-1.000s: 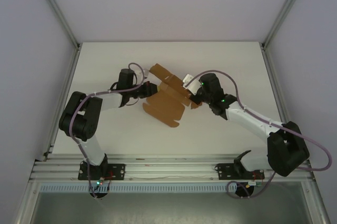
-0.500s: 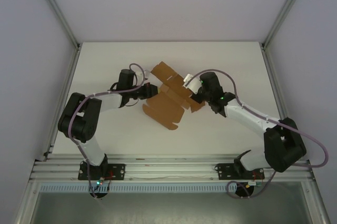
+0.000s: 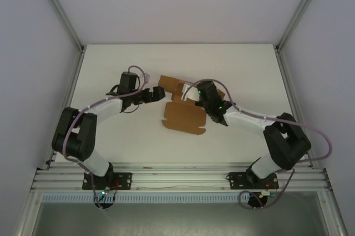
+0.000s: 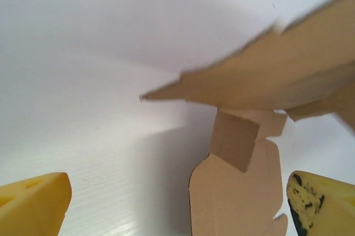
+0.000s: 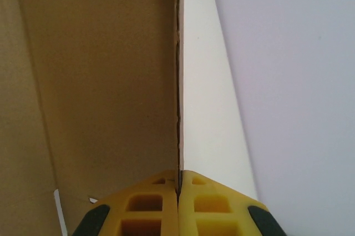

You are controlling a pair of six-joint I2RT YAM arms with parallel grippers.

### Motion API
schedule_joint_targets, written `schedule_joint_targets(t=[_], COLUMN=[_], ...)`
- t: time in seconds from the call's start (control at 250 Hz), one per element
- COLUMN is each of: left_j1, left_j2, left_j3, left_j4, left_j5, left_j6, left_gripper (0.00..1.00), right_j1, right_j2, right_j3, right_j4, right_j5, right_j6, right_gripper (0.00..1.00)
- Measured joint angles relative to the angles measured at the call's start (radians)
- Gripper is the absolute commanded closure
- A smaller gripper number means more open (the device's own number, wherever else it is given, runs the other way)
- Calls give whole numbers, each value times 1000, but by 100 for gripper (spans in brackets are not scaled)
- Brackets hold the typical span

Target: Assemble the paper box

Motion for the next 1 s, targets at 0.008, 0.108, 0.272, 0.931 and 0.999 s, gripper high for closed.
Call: schedule_joint_targets(t=[0.008, 0.108, 0.272, 0.931, 0.999], left_j1=[2, 33, 105, -30, -41], left_j2=[-2, -16, -8, 207, 207], left_j3=[2, 48, 124, 216, 195], left_j4=[-5, -59, -85, -25, -3], left_j5=[-6, -85, -184, 33, 56], left_j6=[0, -1, -7, 160, 165], left_gripper=[0, 0, 0, 47, 50], right_j1=[2, 19, 26, 30, 30], right_j2=[1, 3, 5, 96, 105], right_j3=[-1, -12, -16, -8, -5], right_j4=[4, 44, 92, 114, 114], right_j5=[2, 27, 63, 113, 117], right_j6=[-5, -61, -129, -112, -108], right_gripper=[100, 100, 100, 100, 100])
